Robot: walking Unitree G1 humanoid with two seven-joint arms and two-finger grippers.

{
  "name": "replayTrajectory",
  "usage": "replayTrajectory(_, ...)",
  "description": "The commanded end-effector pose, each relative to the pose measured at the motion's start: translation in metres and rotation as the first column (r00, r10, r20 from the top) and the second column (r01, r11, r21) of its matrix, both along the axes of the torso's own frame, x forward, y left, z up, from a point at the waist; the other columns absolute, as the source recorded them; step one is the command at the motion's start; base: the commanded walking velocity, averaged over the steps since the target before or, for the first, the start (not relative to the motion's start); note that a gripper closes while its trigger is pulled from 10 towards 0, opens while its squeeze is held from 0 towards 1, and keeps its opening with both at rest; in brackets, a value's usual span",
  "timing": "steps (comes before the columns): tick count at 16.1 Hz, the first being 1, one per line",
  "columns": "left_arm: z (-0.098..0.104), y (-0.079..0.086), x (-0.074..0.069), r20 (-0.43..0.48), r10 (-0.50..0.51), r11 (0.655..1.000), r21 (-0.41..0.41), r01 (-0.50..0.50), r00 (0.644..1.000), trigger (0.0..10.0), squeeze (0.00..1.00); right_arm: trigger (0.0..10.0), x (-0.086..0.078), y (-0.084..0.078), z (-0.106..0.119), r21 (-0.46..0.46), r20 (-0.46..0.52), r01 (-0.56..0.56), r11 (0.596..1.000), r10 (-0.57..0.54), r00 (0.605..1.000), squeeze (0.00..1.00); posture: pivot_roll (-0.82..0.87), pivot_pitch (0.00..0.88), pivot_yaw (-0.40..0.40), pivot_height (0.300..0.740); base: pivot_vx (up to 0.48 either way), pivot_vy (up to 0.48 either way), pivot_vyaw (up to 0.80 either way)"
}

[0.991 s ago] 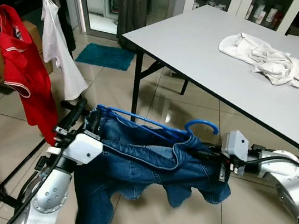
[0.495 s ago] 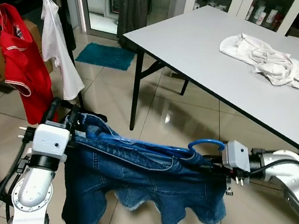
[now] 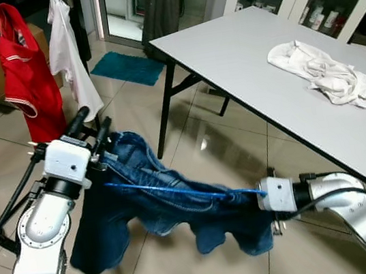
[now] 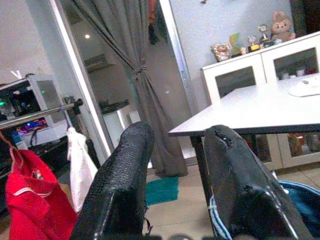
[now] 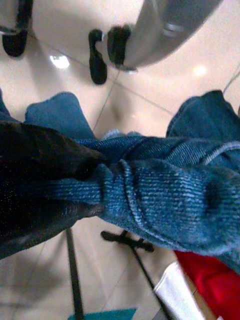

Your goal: Hang hanger

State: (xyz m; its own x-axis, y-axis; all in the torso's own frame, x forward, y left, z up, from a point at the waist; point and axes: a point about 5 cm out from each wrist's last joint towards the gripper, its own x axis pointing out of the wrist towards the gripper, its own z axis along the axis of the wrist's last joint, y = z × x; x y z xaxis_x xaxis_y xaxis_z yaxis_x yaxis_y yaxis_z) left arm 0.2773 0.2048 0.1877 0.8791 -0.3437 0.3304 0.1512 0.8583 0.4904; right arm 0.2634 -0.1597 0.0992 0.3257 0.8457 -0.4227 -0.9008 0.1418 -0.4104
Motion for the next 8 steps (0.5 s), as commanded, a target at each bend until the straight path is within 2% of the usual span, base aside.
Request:
replayTrajectory(1, 0.011, -0.005, -0.001, 0.044, -0.033, 0.999, 0.019, 0.032, 0.999, 10.0, 0.00, 0.0, 0.001, -0.010, -0.003, -0.015, -0.041, 0.050, 0.999, -0.051, 0.998, 0.00, 0.17, 0.102, -0.169, 0.740, 0.000, 0.000, 0.00)
replayTrajectory(3, 0.001, -0.004, -0.005, 0.010, -0.032, 0.999, 0.035, 0.031, 0.999, 10.0, 0.00, 0.0, -0.001, -0.010, 0.010, 0.159, -0.088, 0.077, 0.984, -0.063, 0.994, 0.00, 0.16, 0.099, -0.165, 0.740, 0.000, 0.000, 0.00)
replayTrajectory(4, -0.002, -0.002, -0.005, -0.001, -0.026, 0.999, 0.034, 0.026, 1.000, 10.0, 0.00, 0.0, -0.003, -0.013, 0.017, 0.258, -0.137, 0.093, 0.962, -0.059, 0.989, 0.00, 0.16, 0.099, -0.164, 0.740, 0.000, 0.000, 0.00)
replayTrajectory(5, -0.004, -0.001, -0.006, -0.008, -0.021, 0.999, 0.034, 0.021, 1.000, 10.0, 0.00, 0.0, -0.007, -0.016, 0.020, 0.306, -0.182, 0.082, 0.948, -0.026, 0.983, 0.00, 0.16, 0.098, -0.164, 0.740, 0.000, 0.000, 0.00)
replayTrajectory(6, -0.004, 0.000, -0.006, -0.010, -0.019, 0.999, 0.033, 0.020, 1.000, 10.0, 0.00, 0.0, -0.010, -0.018, 0.021, 0.318, -0.201, 0.068, 0.946, -0.003, 0.980, 0.00, 0.16, 0.097, -0.163, 0.740, 0.000, 0.000, 0.00)
replayTrajectory(8, -0.004, 0.002, -0.005, -0.011, -0.016, 0.999, 0.033, 0.017, 1.000, 10.0, 0.00, 0.0, -0.019, -0.024, 0.017, 0.286, -0.264, 0.041, 0.957, 0.038, 0.964, 0.00, 0.16, 0.094, -0.162, 0.740, 0.000, 0.000, 0.00)
